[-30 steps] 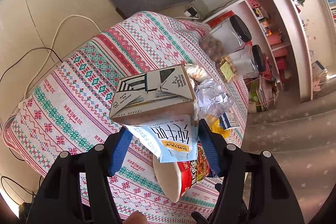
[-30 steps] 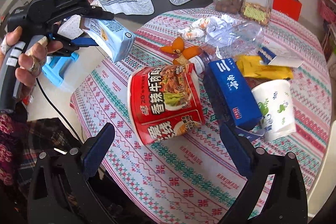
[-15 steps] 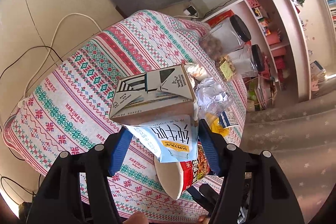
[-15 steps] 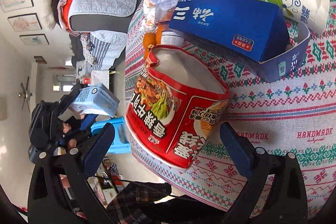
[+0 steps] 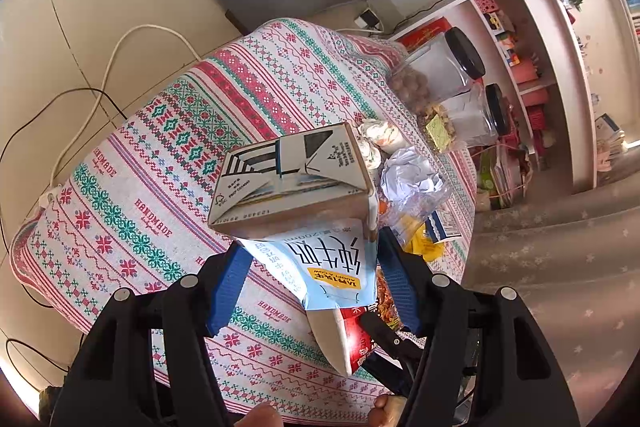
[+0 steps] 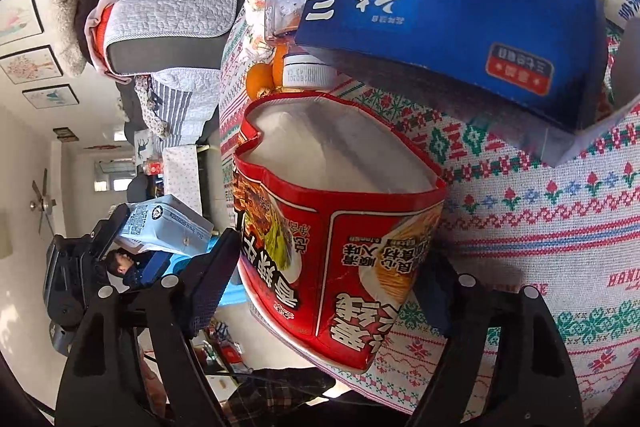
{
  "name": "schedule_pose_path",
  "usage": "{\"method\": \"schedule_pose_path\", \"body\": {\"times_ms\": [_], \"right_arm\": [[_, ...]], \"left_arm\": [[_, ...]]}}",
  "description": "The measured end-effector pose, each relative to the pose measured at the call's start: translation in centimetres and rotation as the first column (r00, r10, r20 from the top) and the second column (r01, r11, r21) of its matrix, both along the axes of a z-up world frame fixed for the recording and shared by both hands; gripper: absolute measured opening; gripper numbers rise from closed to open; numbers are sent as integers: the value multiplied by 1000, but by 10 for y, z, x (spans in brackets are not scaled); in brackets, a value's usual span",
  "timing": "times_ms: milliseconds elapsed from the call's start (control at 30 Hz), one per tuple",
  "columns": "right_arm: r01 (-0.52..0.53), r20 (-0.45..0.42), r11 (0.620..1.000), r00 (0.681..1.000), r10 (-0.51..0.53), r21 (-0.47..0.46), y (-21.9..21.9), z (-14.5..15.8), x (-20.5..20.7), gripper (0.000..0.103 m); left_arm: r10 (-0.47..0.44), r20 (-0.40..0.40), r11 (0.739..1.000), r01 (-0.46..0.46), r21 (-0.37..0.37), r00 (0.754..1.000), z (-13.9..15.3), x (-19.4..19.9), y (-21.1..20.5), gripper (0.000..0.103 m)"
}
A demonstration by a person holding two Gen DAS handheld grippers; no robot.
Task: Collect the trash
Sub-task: 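Grasp the red noodle cup with the right gripper while the left holds the carton, then carry the noodle cup to the white bin and open the right gripper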
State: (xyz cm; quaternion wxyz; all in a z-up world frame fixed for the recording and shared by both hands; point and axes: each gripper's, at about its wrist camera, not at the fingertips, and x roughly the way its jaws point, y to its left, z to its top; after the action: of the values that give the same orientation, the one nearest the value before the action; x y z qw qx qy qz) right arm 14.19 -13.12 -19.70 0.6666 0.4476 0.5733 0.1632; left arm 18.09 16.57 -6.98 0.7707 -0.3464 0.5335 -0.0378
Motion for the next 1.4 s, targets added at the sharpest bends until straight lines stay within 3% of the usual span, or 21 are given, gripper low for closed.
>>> {"method": "schedule_pose_path", "body": {"times_ms": [167,367,533,833,1133,1400], "right_arm": [[-15,20,999,1000,16,-42,-2,5,-3,74],[-29,102,991,994,43,-131,-3,27,-4,74],[-24,201,976,977,68,-216,-9,52,-4,70],[5,302,941,948,103,-338,-20,80,-4,67],[123,489,856,857,164,-502,-37,134,-14,67],[291,595,747,785,171,-598,-74,168,-34,67]], "left_arm": [[-4,5,1000,4,-2,1000,0,0,-1,63],[-9,16,1000,9,7,1000,3,-2,-5,62],[-13,28,1000,12,17,1000,6,-3,-10,62],[-55,49,997,51,65,997,10,-3,-35,62],[-86,109,991,74,112,990,26,-4,-60,62],[-147,180,980,118,161,973,41,-6,-100,62]]}}
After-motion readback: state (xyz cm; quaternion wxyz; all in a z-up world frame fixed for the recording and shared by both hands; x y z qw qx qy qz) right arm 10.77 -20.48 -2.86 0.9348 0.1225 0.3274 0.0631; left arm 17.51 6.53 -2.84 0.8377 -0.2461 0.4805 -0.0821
